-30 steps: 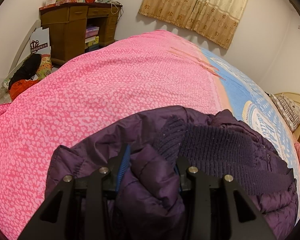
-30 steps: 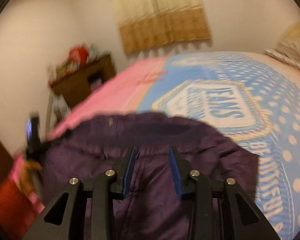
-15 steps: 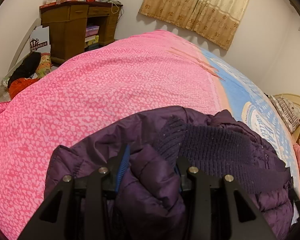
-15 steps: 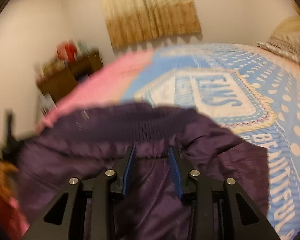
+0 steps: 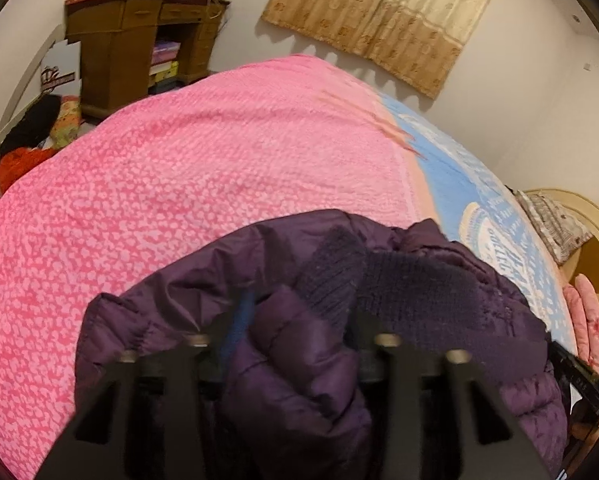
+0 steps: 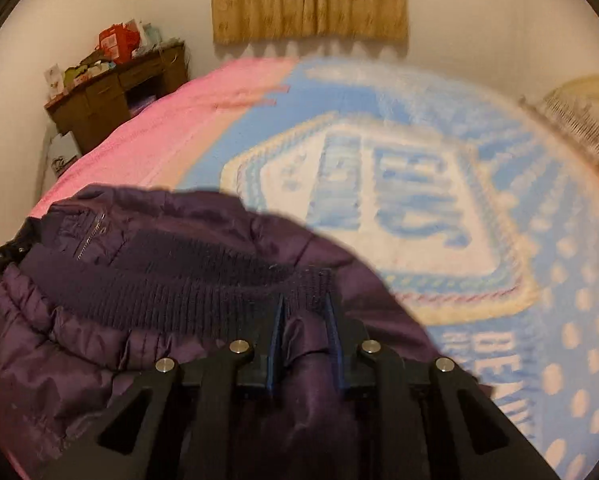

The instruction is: Fold large clothes

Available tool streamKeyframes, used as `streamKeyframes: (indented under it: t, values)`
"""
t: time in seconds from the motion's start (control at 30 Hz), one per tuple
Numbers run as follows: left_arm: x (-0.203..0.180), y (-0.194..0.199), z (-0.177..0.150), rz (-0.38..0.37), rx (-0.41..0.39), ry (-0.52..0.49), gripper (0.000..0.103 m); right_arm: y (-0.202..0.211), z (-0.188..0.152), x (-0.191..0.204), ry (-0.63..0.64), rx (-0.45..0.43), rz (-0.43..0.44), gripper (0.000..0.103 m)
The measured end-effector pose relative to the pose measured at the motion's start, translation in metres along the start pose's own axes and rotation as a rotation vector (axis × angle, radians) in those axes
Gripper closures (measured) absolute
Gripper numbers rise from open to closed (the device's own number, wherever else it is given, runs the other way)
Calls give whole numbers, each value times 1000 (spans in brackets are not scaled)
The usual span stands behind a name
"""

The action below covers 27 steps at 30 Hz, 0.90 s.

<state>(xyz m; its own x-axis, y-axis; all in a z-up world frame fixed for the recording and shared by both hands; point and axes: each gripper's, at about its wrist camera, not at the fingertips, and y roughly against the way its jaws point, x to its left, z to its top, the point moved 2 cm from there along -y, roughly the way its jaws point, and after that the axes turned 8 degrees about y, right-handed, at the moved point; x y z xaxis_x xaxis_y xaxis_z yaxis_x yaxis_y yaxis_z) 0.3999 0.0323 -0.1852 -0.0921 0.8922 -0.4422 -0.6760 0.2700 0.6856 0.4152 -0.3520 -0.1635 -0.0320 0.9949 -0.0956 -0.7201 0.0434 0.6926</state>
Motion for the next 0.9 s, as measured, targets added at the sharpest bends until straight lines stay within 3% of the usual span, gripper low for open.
streamKeyframes:
  t: [0.07,0.17,0.2,0.23,0.33,0.4,0.5,0.53,0.7,0.73,0.8,0.83,0.9]
  values:
    - [-2,11,0,-21,-29,-8,75,22,-1,0,-11,-99,-24,85]
    - [-7,28,5,-52,-76,-12,77,52,8,-15,-77,-217,-39,87]
    - [-10,35,11,-71,-95,1,77,60,14,-19,-90,-246,-47,90]
    - [-11,38,17,-84,-108,14,77,62,18,-20,-90,-260,-57,103]
    - [-19,39,37,-128,-146,67,76,72,40,-25,-59,-311,-193,103]
    - [-18,21,38,-98,-129,88,75,63,48,-39,-136,-289,-152,103]
    - [-4,-32,28,39,-19,98,70,52,46,-33,-146,-250,-109,103]
    - [4,-44,26,35,27,134,68,52,45,-20,-112,-240,-60,103]
    - [5,-40,25,37,8,123,66,47,32,22,-43,-151,138,103]
    - [6,-41,24,33,9,127,65,39,26,27,-19,-121,130,103]
    - [8,-39,21,23,11,131,64,-1,9,35,67,25,8,103]
    - [8,-38,20,13,13,133,61,-19,0,32,65,56,0,103]
    - [9,-33,17,14,13,130,61,-30,-6,14,-56,12,44,103]
